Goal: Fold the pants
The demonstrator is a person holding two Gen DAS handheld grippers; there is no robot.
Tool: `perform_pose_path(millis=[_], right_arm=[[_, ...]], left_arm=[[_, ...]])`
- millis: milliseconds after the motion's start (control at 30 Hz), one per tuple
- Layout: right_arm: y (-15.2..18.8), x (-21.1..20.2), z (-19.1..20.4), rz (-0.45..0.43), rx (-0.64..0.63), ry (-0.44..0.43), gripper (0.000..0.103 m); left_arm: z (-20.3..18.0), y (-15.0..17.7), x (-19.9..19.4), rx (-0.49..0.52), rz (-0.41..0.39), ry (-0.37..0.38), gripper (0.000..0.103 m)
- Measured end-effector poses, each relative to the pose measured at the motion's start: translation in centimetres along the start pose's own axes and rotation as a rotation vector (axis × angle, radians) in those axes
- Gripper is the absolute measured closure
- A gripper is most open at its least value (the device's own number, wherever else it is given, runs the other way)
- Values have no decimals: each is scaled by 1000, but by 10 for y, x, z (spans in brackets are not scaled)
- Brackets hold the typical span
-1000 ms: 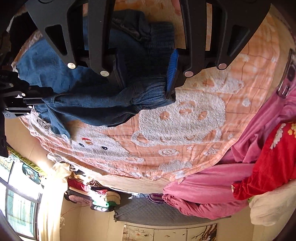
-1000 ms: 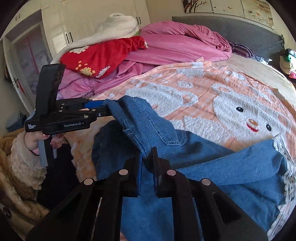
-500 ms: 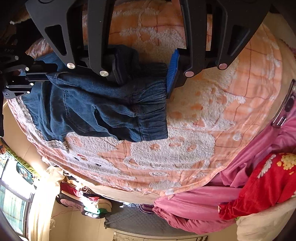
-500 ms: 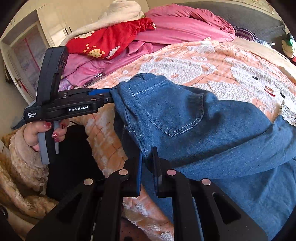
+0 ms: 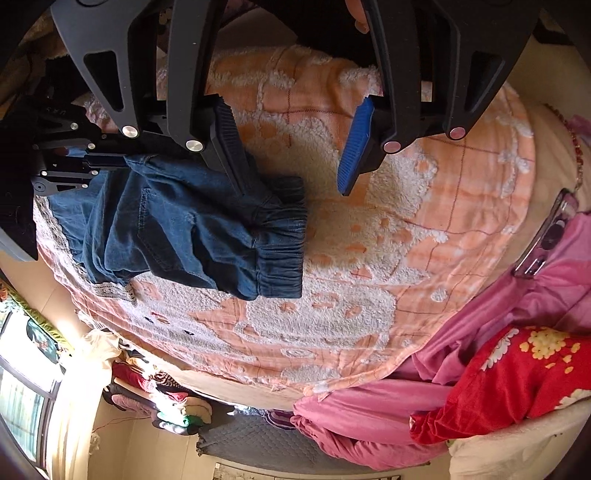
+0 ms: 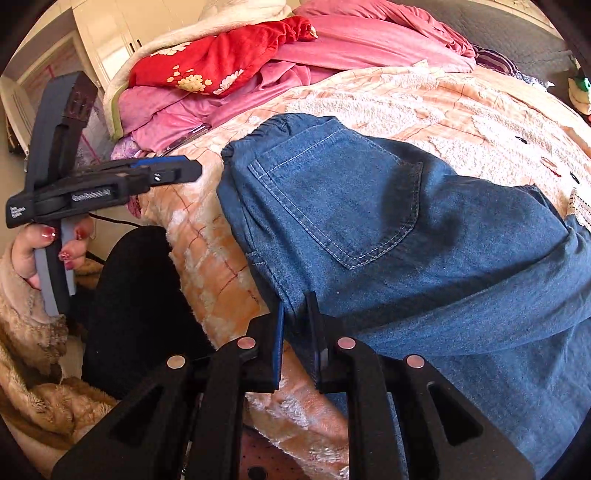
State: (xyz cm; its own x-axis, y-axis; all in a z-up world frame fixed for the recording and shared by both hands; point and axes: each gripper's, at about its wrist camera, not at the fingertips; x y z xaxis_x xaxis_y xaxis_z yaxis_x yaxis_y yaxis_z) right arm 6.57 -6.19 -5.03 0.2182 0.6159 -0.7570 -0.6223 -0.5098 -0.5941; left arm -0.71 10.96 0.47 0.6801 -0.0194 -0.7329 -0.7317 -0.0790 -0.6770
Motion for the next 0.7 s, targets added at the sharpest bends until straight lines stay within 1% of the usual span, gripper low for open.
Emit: perform_pose_path(millis=[67,133,167,233,267,333,433,467,533,567,667,700], right_arm=[[1,0,0,-2,4,-3,91],[1,-1,2,-3,-2,-3,89],[2,0,2,-1,-3,-4,88],[3,0,3,5,-4,3,88],[4,0,3,5,-2,5,88],[4,-3,3,-4,16,-7,85],[6,-13,2,-18,44,-16,81],[6,-19,0,-30,62,-27,81],[5,-31,-1,-58,84,-26,81],[4,-36,-2,-75,84,-7,81],[-1,-46,-7,-116,95,38,75],[-3,-45,-9,-119,93,63,75]], left_arm=[[-7,-6,-6,7,-24,16,61],[-18,-14,-5,4,-38,79,61],[-26,-18,-2,12,-40,99,61],[-45,-24,10,52,-32,119,61],[-54,-25,16,75,-28,115,61],[-67,-25,35,105,11,129,62],[-74,-18,60,144,70,58,65],[-71,-16,66,140,91,46,65],[-67,-10,72,129,111,48,66],[-66,-8,73,132,112,46,66],[-64,-3,73,133,112,48,66],[-64,-2,73,134,112,47,66]])
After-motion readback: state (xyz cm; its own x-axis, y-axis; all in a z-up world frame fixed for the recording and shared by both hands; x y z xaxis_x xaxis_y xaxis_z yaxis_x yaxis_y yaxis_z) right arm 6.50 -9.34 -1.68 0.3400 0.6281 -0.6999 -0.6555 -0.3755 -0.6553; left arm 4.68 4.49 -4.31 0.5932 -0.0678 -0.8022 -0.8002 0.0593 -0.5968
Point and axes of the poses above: each gripper's, at about its wrist camera, not at the fingertips, and x roughly the way its jaws point, z to its left, y to its underside, and after that the axes turned 3 degrees about x, right-handed
